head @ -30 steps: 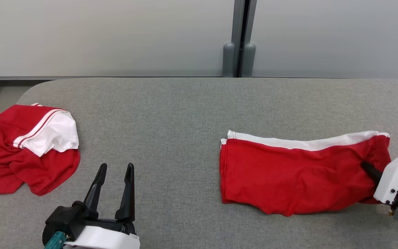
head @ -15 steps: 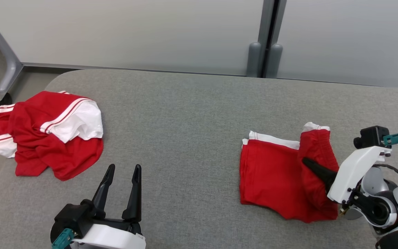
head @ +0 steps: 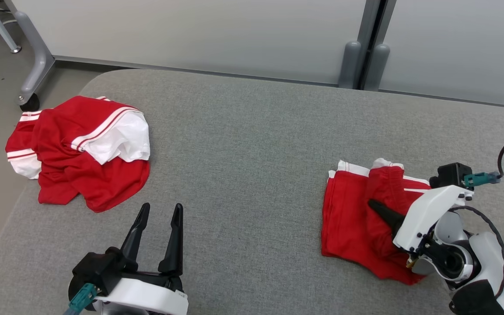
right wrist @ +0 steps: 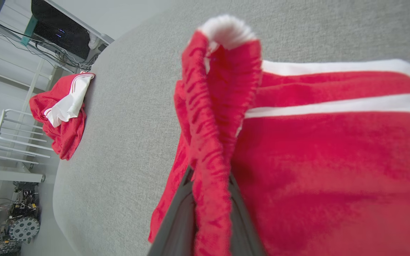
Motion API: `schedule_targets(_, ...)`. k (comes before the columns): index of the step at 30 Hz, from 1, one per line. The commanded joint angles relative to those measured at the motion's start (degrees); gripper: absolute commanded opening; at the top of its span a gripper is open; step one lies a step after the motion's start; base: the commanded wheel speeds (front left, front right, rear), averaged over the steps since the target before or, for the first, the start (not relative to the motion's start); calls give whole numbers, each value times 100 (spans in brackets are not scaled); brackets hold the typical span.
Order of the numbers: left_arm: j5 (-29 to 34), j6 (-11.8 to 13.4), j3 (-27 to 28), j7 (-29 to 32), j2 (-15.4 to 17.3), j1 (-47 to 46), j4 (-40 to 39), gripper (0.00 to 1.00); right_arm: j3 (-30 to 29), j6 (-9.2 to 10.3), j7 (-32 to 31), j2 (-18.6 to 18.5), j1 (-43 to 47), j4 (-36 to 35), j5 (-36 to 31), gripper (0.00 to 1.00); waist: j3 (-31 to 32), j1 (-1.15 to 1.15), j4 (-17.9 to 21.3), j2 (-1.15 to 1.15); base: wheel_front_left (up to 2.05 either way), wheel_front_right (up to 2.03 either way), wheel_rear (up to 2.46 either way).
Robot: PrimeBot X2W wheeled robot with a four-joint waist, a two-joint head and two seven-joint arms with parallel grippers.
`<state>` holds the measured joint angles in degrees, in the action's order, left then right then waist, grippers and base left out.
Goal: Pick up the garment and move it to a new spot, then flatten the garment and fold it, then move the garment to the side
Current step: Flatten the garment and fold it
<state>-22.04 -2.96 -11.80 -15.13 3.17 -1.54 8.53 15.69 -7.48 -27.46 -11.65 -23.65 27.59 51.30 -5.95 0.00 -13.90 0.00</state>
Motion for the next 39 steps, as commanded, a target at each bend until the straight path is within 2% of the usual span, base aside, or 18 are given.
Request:
schedule_targets(1, -18, -23, 30, -2, 17, -108, 15, 100, -13, -4, 133, 22, -91, 103, -41, 0, -10, 0, 33, 0, 0, 0, 0)
schedule_targets(2, -16, -33, 31, -2, 14, -114, 26, 100, -6, -4, 197, 50, -135, 177, -62, 29, -10, 0, 56, 0, 0, 0, 0)
schedule_targets(3, -14, -45, 33, -1, 12, -122, 39, 100, 28, -4, 236, 81, -173, 241, -55, 79, -4, 0, 80, 0, 0, 0, 0)
schedule_targets(4, -10, -49, 35, -2, 11, -126, 54, 100, 80, -4, 250, 127, -197, 271, -29, 100, 10, 0, 106, 0, 0, 0, 0)
schedule_targets(9, 23, -64, 47, -2, 6, -106, 103, 100, 260, -4, 408, 111, -230, 212, 90, 100, 105, 0, 226, 0, 0, 0, 0)
schedule_targets(12, 38, -61, 77, -2, 5, -55, 108, 100, 435, -4, 625, 37, -182, -99, 225, 100, 182, 0, 331, 0, 0, 0, 0)
schedule_targets(19, 73, -74, 152, -2, 2, 51, 53, 100, 484, -4, 1779, -476, 102, -831, 303, 100, 355, 0, 535, 0, 0, 0, 0)
schedule_targets(27, 81, -49, 351, -2, -6, 225, -125, 100, 258, -4, 3045, -985, 684, -1184, -249, 100, 502, 0, 753, 0, 0, 0, 0)
schedule_targets(34, 170, 6, 490, -2, -11, 426, -264, 100, -55, -4, 4028, -895, 1304, -1392, -1215, 100, 674, 0, 915, 0, 0, 0, 0)
schedule_targets(39, 251, 56, 644, -2, -13, 561, -332, 100, -473, -3, 4244, -508, 1728, -1695, -1867, 100, 742, 0, 1008, 0, 0, 0, 0)
